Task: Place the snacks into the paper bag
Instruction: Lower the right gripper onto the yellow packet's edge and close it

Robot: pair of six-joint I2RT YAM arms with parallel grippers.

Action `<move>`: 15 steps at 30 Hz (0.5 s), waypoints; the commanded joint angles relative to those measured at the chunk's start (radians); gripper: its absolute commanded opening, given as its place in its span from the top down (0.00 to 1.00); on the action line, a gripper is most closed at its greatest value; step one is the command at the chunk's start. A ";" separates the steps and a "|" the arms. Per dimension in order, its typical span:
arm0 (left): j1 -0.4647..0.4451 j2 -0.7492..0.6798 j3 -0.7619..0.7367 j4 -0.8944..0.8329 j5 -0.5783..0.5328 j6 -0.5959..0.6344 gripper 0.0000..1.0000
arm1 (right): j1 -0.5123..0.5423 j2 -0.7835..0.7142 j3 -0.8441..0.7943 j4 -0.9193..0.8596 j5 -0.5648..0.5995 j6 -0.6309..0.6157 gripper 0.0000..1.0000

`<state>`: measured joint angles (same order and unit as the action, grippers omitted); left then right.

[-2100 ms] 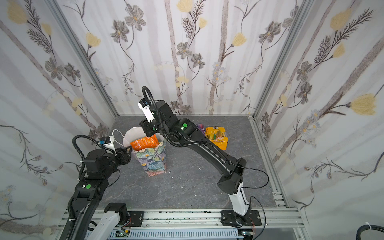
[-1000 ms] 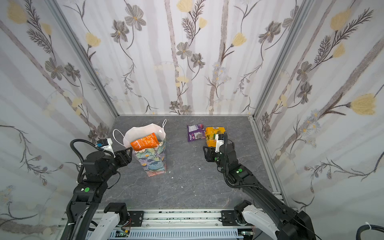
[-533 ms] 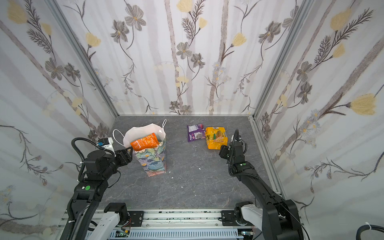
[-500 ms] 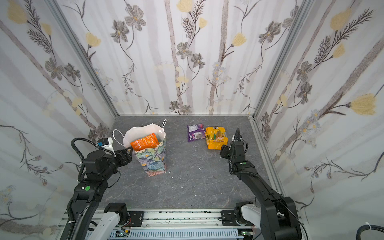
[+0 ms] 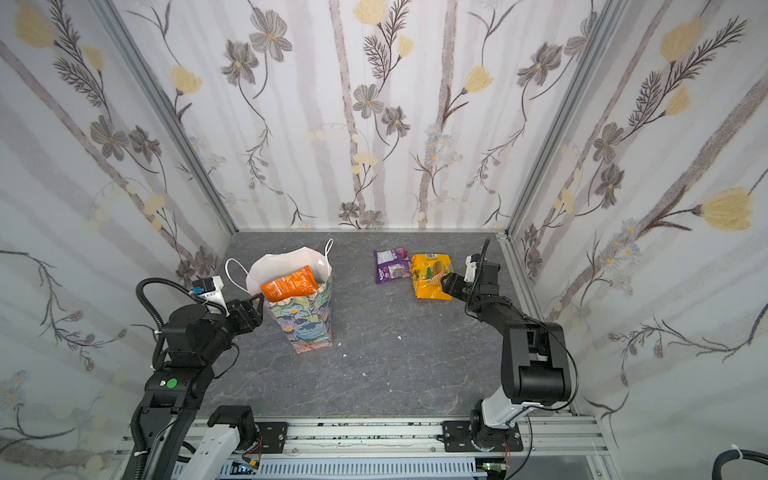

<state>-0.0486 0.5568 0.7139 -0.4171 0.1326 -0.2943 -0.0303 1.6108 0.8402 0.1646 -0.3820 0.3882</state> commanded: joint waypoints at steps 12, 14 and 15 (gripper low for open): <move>0.000 -0.006 -0.004 0.032 0.009 0.006 0.27 | -0.010 0.150 0.091 0.015 -0.052 -0.025 0.27; 0.003 -0.005 -0.005 0.032 0.009 0.007 0.27 | -0.011 0.158 0.093 0.013 -0.048 -0.023 0.29; 0.001 -0.005 -0.004 0.032 0.009 0.006 0.27 | -0.012 0.161 0.094 0.015 -0.047 -0.022 0.29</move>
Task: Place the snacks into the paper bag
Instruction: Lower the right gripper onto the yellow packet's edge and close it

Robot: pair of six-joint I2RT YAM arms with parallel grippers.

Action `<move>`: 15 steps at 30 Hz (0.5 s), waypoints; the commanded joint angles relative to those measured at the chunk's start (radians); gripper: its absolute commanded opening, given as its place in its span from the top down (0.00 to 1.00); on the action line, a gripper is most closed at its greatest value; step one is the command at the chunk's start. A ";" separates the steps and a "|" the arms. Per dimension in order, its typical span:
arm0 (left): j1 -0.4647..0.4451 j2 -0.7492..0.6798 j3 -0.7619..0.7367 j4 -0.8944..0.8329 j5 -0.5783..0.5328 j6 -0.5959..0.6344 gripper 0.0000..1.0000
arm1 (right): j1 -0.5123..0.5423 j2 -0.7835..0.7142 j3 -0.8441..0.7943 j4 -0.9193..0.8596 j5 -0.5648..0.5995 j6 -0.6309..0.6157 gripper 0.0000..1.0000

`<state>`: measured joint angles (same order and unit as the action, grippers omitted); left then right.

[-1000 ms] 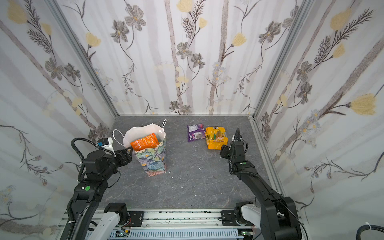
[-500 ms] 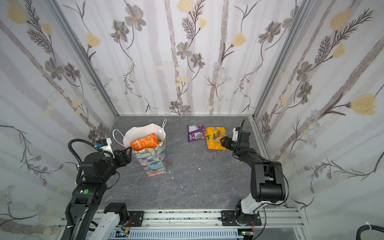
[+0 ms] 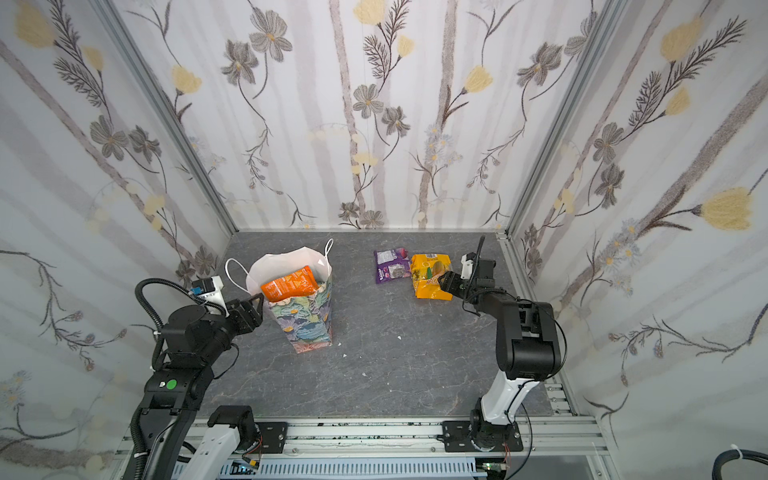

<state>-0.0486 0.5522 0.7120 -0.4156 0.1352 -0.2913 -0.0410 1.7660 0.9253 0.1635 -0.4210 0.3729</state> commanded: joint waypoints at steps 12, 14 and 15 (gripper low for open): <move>0.001 -0.001 -0.003 0.031 0.007 0.004 0.27 | -0.016 0.040 0.036 0.027 -0.007 0.025 0.50; 0.001 -0.001 -0.003 0.031 0.005 0.004 0.27 | -0.017 0.038 0.022 0.045 -0.017 0.036 0.56; 0.003 -0.002 -0.003 0.031 0.004 0.004 0.27 | -0.020 0.035 0.011 0.056 -0.029 0.046 0.58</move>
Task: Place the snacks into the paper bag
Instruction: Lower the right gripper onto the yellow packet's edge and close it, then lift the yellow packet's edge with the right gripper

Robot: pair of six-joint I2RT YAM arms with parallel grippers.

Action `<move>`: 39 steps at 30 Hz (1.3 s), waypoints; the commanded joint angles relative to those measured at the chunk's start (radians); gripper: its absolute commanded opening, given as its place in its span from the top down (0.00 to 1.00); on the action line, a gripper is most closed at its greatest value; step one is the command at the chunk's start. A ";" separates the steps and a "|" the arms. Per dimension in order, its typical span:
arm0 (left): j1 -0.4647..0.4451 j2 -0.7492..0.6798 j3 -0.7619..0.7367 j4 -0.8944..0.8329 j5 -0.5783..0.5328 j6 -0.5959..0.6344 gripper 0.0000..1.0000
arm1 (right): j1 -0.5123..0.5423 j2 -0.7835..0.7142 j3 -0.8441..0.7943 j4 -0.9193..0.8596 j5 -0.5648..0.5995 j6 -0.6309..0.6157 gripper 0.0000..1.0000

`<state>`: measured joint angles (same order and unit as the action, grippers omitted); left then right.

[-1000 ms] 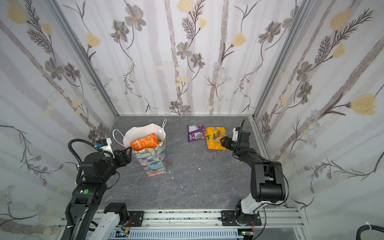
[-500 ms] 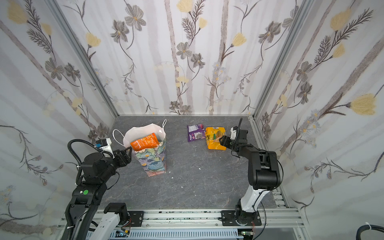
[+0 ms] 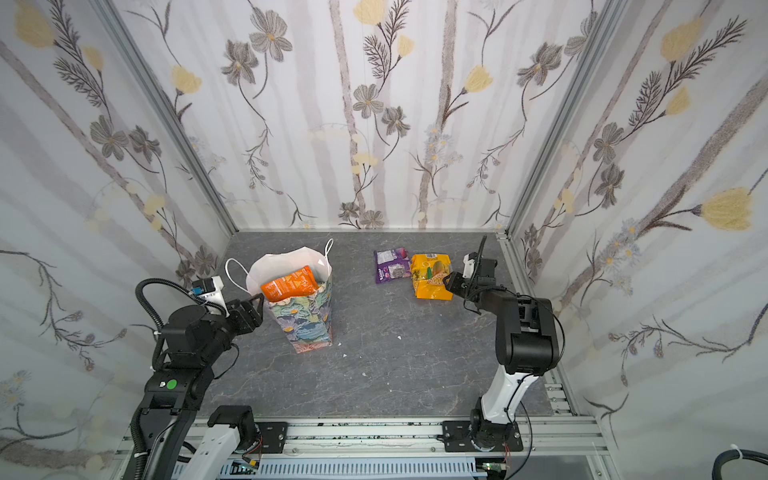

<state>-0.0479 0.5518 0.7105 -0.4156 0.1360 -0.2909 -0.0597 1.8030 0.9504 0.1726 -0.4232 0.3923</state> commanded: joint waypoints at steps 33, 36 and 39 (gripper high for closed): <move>0.003 -0.003 -0.001 0.031 0.005 0.006 0.27 | 0.350 -0.632 -0.624 0.125 0.214 0.239 0.55; 0.003 -0.001 -0.002 0.031 0.005 0.006 0.27 | 0.357 -0.622 -0.609 0.087 0.258 0.212 0.51; 0.003 -0.002 -0.002 0.031 0.006 0.005 0.27 | 0.358 -0.596 -0.594 0.083 0.255 0.200 0.51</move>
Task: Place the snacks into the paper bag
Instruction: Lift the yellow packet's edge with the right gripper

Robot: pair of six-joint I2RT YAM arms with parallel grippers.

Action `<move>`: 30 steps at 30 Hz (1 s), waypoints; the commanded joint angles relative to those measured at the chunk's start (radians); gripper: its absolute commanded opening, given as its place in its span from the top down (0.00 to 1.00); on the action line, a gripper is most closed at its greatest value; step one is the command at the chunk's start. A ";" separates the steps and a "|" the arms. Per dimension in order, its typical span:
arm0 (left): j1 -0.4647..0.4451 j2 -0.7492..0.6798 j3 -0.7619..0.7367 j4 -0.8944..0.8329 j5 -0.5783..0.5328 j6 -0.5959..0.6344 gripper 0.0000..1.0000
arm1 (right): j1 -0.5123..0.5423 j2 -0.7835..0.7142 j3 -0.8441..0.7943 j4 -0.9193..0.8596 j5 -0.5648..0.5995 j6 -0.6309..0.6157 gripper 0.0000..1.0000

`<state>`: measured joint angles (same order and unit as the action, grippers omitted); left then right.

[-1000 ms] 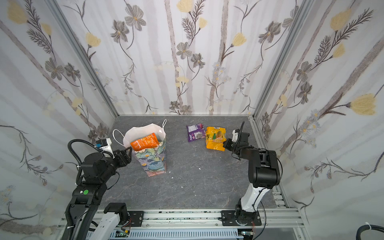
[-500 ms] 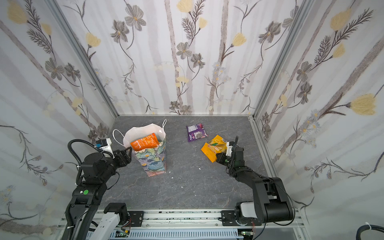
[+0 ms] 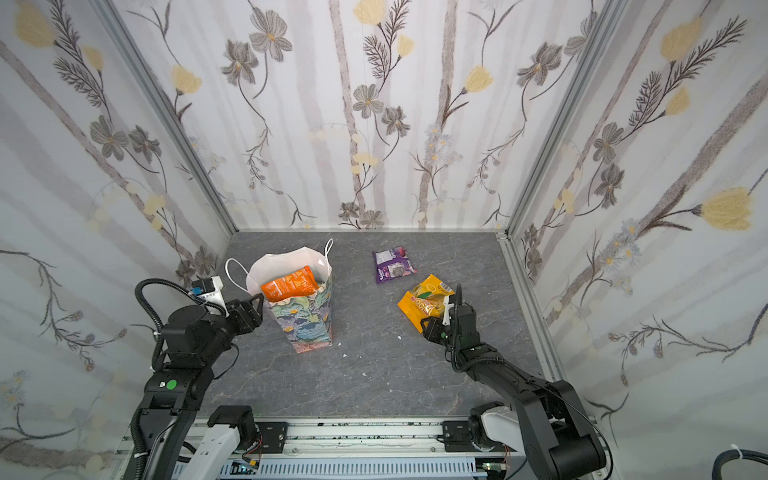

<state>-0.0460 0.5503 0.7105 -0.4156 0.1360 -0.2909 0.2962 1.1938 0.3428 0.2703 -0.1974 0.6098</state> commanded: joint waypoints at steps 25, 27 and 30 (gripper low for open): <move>0.002 0.000 -0.002 0.030 0.002 0.007 0.27 | 0.045 0.241 0.111 0.124 -0.001 0.019 0.76; 0.002 0.000 -0.002 0.029 0.003 0.005 0.27 | 0.045 0.252 0.112 0.146 -0.003 0.032 0.85; 0.002 -0.001 -0.001 0.031 0.004 0.007 0.27 | 0.045 0.260 0.119 0.158 -0.005 0.038 1.00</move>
<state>-0.0460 0.5507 0.7105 -0.4156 0.1356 -0.2905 0.3401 1.4479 0.4511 0.3695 -0.2085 0.6338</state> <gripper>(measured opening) 0.733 0.048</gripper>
